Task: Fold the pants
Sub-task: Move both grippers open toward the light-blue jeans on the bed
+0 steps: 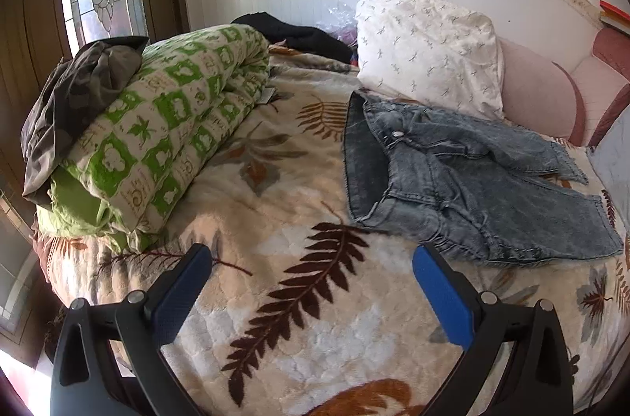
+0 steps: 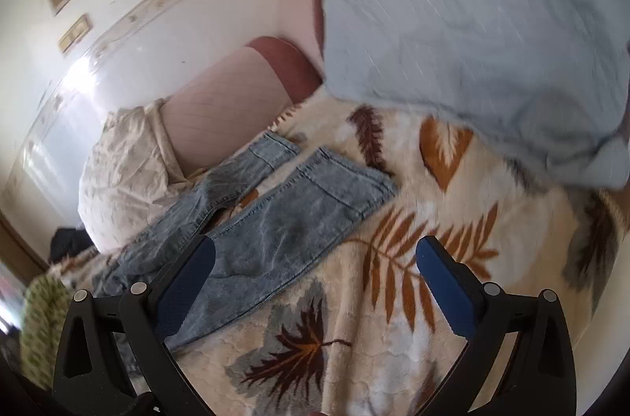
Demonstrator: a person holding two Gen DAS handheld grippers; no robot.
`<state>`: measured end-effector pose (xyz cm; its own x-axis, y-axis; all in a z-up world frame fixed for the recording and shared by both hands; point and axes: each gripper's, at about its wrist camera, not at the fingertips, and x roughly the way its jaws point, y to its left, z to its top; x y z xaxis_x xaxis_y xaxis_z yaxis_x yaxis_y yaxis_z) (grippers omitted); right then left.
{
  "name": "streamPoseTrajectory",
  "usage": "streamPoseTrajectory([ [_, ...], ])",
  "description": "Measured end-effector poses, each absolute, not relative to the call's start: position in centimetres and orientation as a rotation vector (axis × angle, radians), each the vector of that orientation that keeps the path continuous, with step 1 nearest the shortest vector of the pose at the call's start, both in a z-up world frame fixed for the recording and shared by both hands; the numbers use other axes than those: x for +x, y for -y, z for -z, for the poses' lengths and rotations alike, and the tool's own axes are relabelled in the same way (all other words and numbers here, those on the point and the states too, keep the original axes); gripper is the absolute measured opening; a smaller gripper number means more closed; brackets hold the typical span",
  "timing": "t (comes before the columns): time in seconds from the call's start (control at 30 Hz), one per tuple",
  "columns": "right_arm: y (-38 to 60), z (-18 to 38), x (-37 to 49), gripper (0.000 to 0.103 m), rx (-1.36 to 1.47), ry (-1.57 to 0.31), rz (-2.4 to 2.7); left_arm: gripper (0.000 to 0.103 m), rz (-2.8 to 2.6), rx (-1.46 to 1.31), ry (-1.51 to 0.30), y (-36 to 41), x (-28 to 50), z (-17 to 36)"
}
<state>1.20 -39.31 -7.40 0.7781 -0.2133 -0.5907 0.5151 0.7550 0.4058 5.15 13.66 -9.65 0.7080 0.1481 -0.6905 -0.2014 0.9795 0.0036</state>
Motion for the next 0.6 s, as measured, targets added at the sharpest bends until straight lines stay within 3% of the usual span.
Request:
streamPoseTrajectory([
  [0.5, 39.7, 9.1, 2.8, 0.103, 0.654, -0.648, 0.387, 0.103, -0.081, -0.072, -0.801, -11.4, 6.6, 10.5],
  [0.6, 40.5, 9.8, 2.8, 0.102, 0.715, -0.667, 0.365, 0.095, -0.058, -0.063, -0.816, -10.8, 7.3, 10.8],
])
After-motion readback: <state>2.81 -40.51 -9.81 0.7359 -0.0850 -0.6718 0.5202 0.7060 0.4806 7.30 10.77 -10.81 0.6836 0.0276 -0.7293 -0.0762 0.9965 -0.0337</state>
